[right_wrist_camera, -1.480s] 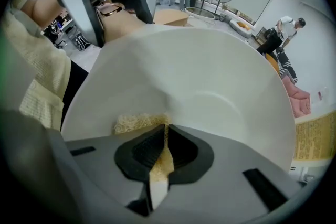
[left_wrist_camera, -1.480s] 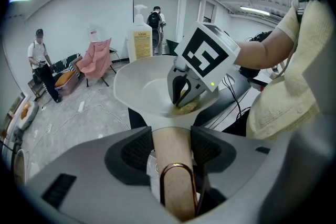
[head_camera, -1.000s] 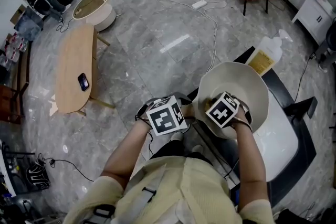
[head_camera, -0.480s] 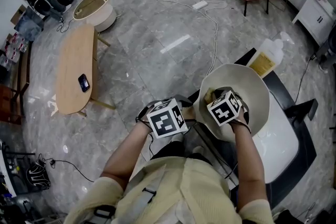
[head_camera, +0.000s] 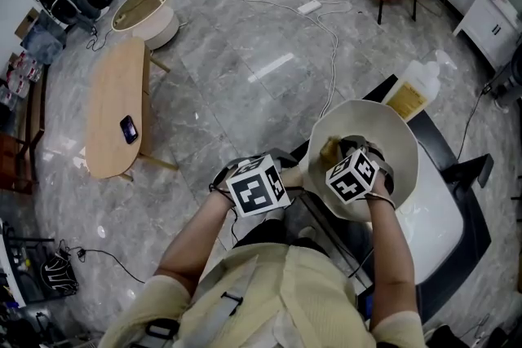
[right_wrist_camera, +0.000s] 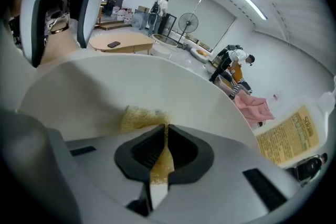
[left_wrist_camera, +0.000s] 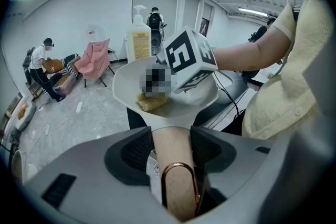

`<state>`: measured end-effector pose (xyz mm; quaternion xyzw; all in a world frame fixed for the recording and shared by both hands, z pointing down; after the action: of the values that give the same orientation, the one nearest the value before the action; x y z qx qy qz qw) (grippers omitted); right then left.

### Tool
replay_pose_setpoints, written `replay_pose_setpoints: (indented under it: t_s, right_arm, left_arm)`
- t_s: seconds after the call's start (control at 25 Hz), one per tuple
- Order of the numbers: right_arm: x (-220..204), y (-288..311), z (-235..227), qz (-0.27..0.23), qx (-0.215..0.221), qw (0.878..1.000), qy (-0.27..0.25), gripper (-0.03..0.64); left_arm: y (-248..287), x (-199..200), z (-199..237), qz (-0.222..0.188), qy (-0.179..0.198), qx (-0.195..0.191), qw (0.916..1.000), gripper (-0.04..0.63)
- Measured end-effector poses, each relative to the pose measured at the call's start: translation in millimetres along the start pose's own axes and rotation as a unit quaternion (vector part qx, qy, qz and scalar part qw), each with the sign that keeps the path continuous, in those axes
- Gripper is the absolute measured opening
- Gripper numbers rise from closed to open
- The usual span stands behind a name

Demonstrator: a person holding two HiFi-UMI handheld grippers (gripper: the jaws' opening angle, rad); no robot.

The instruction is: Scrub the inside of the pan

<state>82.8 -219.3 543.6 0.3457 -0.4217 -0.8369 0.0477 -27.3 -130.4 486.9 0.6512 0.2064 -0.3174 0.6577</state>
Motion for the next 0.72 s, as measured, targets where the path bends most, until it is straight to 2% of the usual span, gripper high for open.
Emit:
replay_pose_setpoints:
  t_s: [0.12, 0.32, 0.72]
  right_arm:
    - [-3.4, 5.8, -2.3, 0.003, -0.006, 1.0, -0.01, 0.034]
    - [-13.6, 13.3, -20.9, 0.017, -0.053, 0.998, -0.043, 0.034]
    - [-49.5, 4.6, -51.7, 0.106, -0.116, 0.985, -0.073, 0.034]
  left_arm:
    - [-0.5, 0.2, -0.2, -0.001, -0.001, -0.001, 1.0, 0.241]
    - [2.3, 0.4, 0.2, -0.001, -0.002, -0.001, 1.0, 0.241]
    - [-0.4, -0.4, 0.0, -0.001, -0.003, -0.003, 1.0, 0.241]
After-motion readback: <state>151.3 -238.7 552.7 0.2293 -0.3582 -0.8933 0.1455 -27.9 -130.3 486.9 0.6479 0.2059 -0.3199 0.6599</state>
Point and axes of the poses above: the fingertips, and each gripper's own axes: y forward along the fingers, z to its left, x out of its top, the point moved 2 cm from there along -y, backward along the fingers, and after that the axes turned 7 degrees about -z, right-handed, at the moved point
